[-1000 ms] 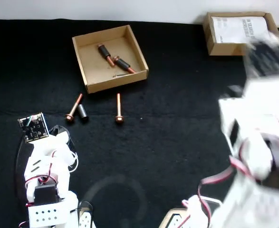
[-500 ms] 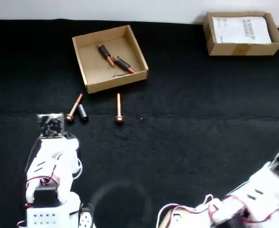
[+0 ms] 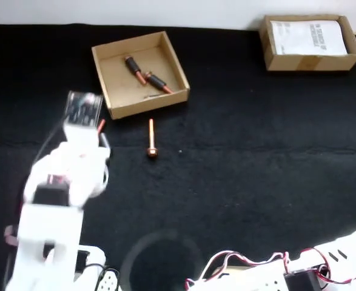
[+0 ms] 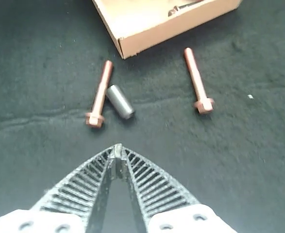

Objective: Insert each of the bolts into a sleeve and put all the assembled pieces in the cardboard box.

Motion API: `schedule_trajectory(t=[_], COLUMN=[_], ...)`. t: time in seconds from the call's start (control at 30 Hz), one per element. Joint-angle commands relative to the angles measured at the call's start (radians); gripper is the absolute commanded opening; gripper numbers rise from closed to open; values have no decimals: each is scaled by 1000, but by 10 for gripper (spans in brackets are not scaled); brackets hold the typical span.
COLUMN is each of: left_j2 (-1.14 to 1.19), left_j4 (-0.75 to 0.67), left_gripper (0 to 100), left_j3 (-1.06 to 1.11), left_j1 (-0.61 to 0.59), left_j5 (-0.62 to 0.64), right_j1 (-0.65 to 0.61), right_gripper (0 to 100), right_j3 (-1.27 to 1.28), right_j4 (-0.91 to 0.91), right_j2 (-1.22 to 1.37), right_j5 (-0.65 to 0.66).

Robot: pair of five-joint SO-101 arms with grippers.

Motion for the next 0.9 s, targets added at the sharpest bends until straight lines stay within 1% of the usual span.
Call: schedule_trajectory(t=[0.0,0.13,0.27,0.33,0.5,0.67,0.87], left_j2=[321,596,829,938,1179,1360,1524], left_j4=[-74,-66,-21,-9,-12,12,80], left_gripper=[10,10,10,10,10,10,10], left_j3=[-182,-351,-495,-559,-723,-911,-1095], left_j1=[16,18,41,67,136,176,194], left_j5=[-8,-8,-8,-8,-8,-5,-5], right_j1=[45,104,163,180,185,183,176], right_gripper=[8,8,8,8,8,8,8], right_j3=[56,170,268,315,421,466,464], right_j4=[-87,-246,-398,-458,-582,-670,-684], right_j2=[-4,-4,-4,-4,-4,-4,-4], right_j5=[9,12,14,17,74,78,78])
